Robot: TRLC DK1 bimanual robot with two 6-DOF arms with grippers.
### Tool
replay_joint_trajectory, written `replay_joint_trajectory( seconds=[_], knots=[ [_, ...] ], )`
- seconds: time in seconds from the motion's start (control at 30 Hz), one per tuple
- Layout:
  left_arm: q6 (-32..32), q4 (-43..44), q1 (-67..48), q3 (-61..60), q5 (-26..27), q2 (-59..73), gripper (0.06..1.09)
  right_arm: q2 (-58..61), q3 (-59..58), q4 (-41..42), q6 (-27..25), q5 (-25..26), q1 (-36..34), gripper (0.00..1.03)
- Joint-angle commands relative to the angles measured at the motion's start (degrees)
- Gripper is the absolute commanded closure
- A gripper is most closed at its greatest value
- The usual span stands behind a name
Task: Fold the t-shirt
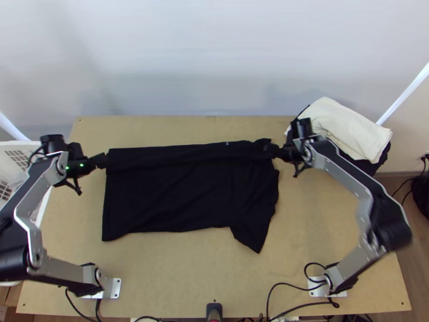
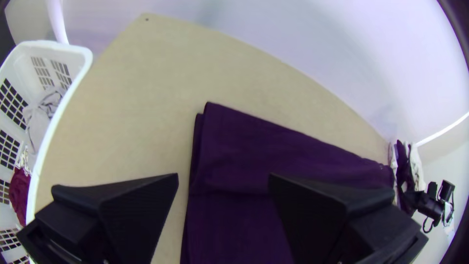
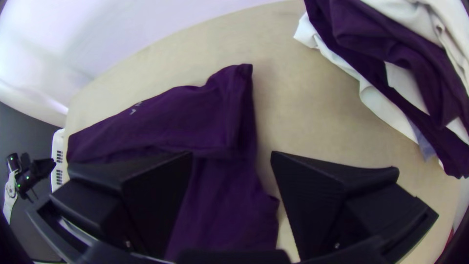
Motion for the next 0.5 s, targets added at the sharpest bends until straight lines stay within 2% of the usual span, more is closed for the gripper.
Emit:
replay_joint_trajectory(
  seconds=[0.0, 0.13, 0.2, 0.3, 0.4, 0.43, 0.47],
  knots=[
    [1.04, -0.83, -0.23, 0.6, 0.44, -5.96, 0.15, -9.89, -4.4, -4.68, 4.68, 0.11, 2.84, 0.06],
    [2.62, -3.03, -0.23, 0.43, 0.61, -10.01, 0.15, -15.25, -5.89, -15.58, 5.29, -0.42, 6.62, 0.04],
    [4.38, -4.78, -0.14, 0.25, 0.61, -10.89, 0.15, -17.8, -8.7, -16.9, 5.38, -0.95, 7.32, 0.04],
    [5.25, -4.96, 0.48, -0.71, 0.61, -12.03, 0.15, -19.47, -12.57, -20.24, 7.31, -5.69, 7.23, 0.08],
    [5.52, -5.93, 0.91, -0.8, 0.61, -12.47, 0.15, -20.17, -16.26, -21.91, 8.19, -6.31, 7.23, 0.29],
    [5.52, -6.1, 1.0, -0.89, 0.61, -12.64, 0.15, -20.52, -17.4, -21.91, 8.19, -6.31, 7.15, 0.4],
    [5.52, -6.1, 1.0, -1.07, 0.61, -12.91, 0.15, -20.52, -18.55, -21.91, 8.1, -6.31, 7.06, 0.57]
  ],
)
